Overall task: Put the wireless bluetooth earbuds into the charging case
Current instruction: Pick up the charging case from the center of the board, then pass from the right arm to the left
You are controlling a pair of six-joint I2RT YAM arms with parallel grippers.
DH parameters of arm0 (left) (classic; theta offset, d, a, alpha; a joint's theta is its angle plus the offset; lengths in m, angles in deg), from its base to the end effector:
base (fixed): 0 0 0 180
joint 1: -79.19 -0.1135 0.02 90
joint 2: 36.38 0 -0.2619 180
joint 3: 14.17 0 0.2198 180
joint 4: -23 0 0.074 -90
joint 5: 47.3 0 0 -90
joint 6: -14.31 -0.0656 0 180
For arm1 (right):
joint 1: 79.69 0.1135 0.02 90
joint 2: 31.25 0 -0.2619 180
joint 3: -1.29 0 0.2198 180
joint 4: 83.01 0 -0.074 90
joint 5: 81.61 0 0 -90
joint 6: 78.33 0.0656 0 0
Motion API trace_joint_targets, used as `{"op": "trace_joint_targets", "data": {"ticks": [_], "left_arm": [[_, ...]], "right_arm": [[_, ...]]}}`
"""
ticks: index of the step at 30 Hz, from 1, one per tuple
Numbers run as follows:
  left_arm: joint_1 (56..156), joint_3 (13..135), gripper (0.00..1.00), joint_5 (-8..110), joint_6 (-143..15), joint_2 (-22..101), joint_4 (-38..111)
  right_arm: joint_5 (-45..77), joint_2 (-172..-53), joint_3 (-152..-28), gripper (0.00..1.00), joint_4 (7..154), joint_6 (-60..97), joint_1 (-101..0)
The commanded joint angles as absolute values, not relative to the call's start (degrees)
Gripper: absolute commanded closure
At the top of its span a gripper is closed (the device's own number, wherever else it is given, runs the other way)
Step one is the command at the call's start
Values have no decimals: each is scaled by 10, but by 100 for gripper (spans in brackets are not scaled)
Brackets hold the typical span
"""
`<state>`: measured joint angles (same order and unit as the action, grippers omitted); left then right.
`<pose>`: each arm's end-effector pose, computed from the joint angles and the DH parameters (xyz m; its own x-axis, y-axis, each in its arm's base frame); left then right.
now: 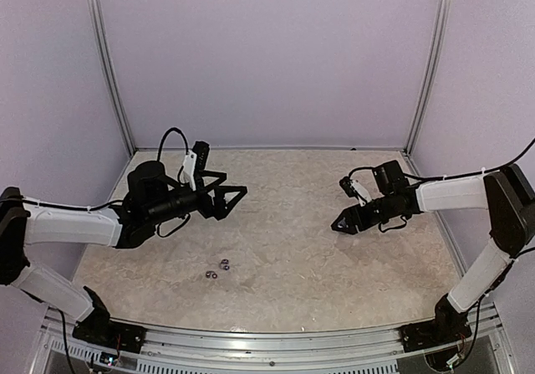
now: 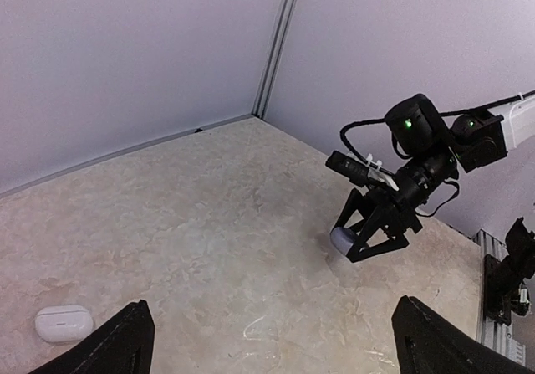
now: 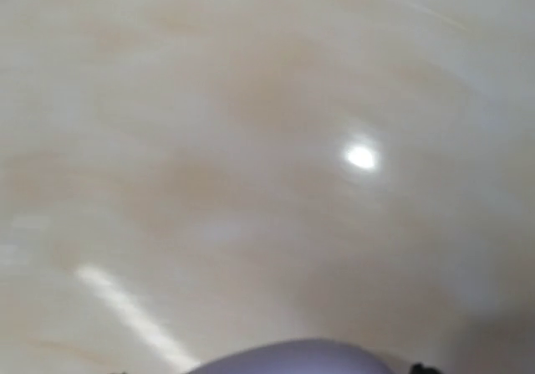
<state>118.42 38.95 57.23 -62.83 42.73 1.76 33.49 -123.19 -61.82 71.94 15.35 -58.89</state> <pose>0.2259 -0.2057 0.2630 -0.2419 -0.0806 -0.9669 0.7714 0.5885 -0.2421 0.2706 0.1326 0.1615 -0.7892 -0.2376 -0.5663 -0.5057 0.7746 0.3798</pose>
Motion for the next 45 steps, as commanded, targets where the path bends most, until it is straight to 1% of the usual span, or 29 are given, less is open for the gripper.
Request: {"op": "trace_joint_targets", "data": {"ticks": [1,5,10,13,19,23,26,32,45], "left_arm": [[1237,351,1,560,-690,395,-12],[1299,325,1,549,-734,356,1],[1409,322,2,468,-860,314,88],[1455,339,3,443,-916,298,150],[1529,392,7,428,-1007,287,248],[1554,427,12,413,-1047,293,296],[1568,439,15,414,-1073,296,304],[1578,462,28,423,-1111,318,326],[1583,486,40,456,-1156,342,356]], "right_arm": [[478,-1211,-656,43,742,144,-531],[548,-1194,-675,43,737,139,-482],[635,-1161,-690,43,720,132,-438],[664,-1141,-696,44,698,122,-406],[708,-1114,-707,44,674,104,-347],[713,-1119,-719,44,654,97,-311],[722,-1131,-727,45,641,91,-292],[730,-1160,-755,46,610,75,-262],[749,-1199,-780,46,593,65,-226]]}}
